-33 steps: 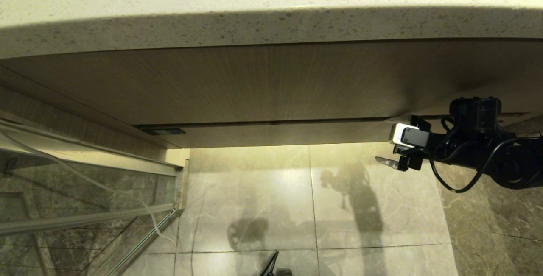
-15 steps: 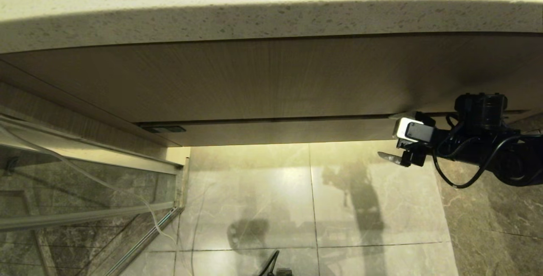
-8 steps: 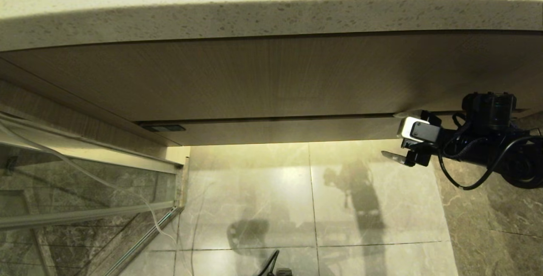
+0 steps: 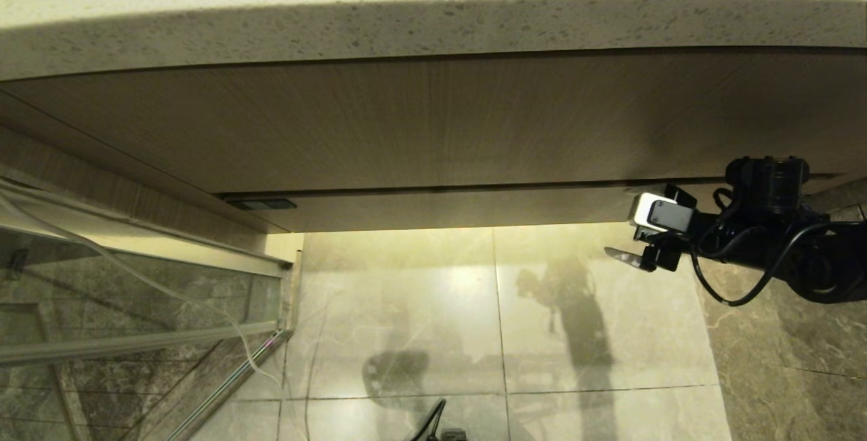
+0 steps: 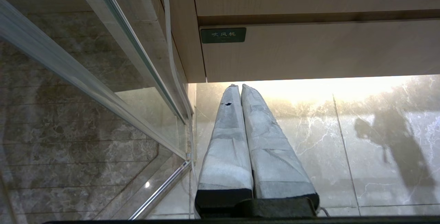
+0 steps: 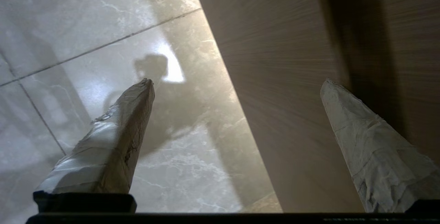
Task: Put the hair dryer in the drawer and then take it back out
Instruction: Pull open the drawer
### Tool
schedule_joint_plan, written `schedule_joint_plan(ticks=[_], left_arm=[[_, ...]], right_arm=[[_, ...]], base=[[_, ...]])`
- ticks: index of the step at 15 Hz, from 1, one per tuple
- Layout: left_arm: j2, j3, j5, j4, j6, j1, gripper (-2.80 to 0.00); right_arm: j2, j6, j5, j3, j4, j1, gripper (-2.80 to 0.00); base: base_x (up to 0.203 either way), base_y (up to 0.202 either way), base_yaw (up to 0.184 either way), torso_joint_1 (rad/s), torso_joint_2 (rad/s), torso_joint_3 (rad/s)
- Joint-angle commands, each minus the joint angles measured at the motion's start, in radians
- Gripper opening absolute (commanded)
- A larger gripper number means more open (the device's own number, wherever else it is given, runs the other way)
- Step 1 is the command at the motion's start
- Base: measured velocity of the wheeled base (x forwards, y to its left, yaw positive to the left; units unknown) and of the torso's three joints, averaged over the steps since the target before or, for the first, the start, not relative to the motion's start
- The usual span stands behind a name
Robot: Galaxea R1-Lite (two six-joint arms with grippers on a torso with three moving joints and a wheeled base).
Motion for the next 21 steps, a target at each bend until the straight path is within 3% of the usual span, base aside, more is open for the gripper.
schedule_joint_plan(ticks=[1, 3, 7, 11, 21], left_arm=[[0.0, 0.04, 0.0, -0.002, -0.001, 0.0, -2.8], [0.0, 0.04, 0.0, -0.002, -0.001, 0.0, -2.8], [0.0, 0.04, 0.0, -0.002, -0.001, 0.0, -2.8], [0.0, 0.04, 0.0, -0.002, -0.001, 0.0, -2.8], [0.0, 0.04, 0.0, -0.002, -0.001, 0.0, -2.8]], right_arm=[[0.03, 0.021, 0.004, -0.021, -0.005, 0.0, 0.0], [0.026, 0.037, 0.0, -0.055, -0.02, 0.0, 0.0], [-0.021, 0.026, 0.011, 0.008, 0.01, -0.013, 0.0], [-0.054, -0.009, 0.067, 0.054, 0.013, -0.009, 0.0], [-0.02, 0.003, 0.068, 0.013, -0.011, 0.012, 0.0]], base=[[0.0, 0.0, 0.0, 0.0, 0.0, 0.0], [0.0, 0.0, 0.0, 0.0, 0.0, 0.0], [0.0, 0.0, 0.0, 0.0, 0.0, 0.0], [0.0, 0.0, 0.0, 0.0, 0.0, 0.0], [0.0, 0.0, 0.0, 0.0, 0.0, 0.0]])
